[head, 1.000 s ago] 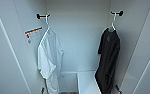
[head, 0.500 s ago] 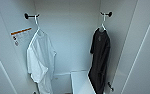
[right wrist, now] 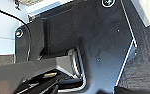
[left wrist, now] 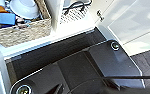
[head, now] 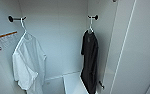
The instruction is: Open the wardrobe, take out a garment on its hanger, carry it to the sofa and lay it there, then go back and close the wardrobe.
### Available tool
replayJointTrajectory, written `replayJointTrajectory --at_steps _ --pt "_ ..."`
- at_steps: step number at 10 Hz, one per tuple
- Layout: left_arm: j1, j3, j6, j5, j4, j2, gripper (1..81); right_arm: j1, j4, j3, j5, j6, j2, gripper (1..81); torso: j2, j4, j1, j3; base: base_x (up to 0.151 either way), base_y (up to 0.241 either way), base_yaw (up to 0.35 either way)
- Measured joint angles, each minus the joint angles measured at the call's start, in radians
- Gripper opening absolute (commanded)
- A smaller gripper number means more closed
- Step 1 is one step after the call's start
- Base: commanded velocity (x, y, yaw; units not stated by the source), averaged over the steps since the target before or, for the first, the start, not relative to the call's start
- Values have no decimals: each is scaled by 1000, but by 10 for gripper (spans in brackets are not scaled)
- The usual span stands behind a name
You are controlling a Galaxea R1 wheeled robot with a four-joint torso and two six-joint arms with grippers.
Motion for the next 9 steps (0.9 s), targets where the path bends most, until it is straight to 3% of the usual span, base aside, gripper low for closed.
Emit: replayJointTrajectory --at_steps 3,7,9 --pt "-11 138 0 8 17 -57 811 0 0 0 1 0 0 811 0 0 0 0 0 0 0" --pt "-96 490 -1 51 29 -214 811 1 0 0 1 0 0 811 0 0 0 0 0 0 0" --pt "-153 604 -3 97 30 -253 811 1 0 0 1 0 0 811 0 0 0 0 0 0 0"
